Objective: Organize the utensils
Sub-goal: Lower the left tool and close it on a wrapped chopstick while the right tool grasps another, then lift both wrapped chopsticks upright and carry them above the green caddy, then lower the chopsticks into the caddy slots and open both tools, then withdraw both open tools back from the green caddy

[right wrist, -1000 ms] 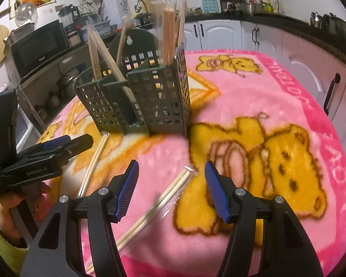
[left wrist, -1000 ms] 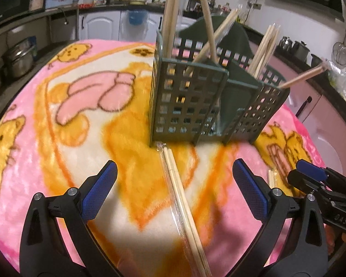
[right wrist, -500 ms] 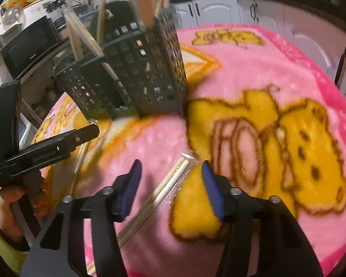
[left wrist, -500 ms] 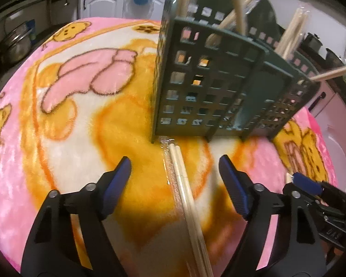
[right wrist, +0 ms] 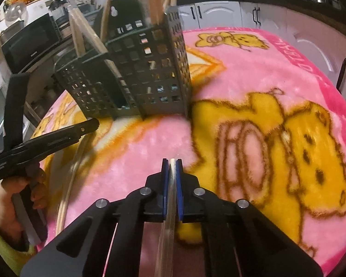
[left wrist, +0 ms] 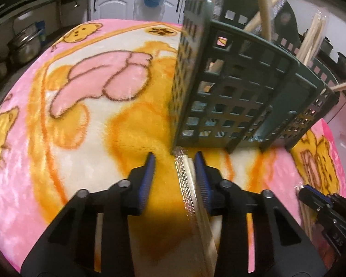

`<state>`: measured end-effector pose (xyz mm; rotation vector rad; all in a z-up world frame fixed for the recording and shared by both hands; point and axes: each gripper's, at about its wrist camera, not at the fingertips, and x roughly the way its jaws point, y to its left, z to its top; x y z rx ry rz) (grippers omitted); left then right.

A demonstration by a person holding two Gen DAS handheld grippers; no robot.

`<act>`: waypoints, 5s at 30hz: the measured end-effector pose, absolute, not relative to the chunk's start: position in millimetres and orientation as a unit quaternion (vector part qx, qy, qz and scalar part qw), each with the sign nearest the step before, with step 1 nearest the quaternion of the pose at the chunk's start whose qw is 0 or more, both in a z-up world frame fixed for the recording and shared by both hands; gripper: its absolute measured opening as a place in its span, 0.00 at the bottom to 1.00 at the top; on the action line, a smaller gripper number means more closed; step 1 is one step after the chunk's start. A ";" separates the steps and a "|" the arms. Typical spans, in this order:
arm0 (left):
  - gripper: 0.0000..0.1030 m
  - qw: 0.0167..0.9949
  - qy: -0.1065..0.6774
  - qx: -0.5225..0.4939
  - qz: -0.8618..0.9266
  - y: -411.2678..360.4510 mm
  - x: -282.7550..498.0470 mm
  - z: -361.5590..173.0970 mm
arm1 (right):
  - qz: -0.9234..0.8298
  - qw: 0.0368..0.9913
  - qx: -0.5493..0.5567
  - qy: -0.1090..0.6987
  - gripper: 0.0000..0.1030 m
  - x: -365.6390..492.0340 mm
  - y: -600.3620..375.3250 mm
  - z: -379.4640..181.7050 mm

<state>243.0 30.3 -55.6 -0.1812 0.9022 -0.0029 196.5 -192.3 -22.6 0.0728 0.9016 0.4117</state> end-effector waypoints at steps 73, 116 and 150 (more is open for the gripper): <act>0.03 0.983 0.102 -0.103 -0.110 9.5 220.7 224.6 | 0.235 0.971 -0.017 0.046 0.06 200.2 -174.4 253.3; 0.41 0.966 0.224 -0.078 -0.104 0.4 254.9 117.1 | 0.229 0.954 0.012 0.195 0.30 248.4 -178.4 148.0; 0.90 0.956 0.274 -0.091 -0.062 21.9 164.3 82.2 | 0.212 0.945 -0.003 0.249 0.75 154.7 -204.0 100.1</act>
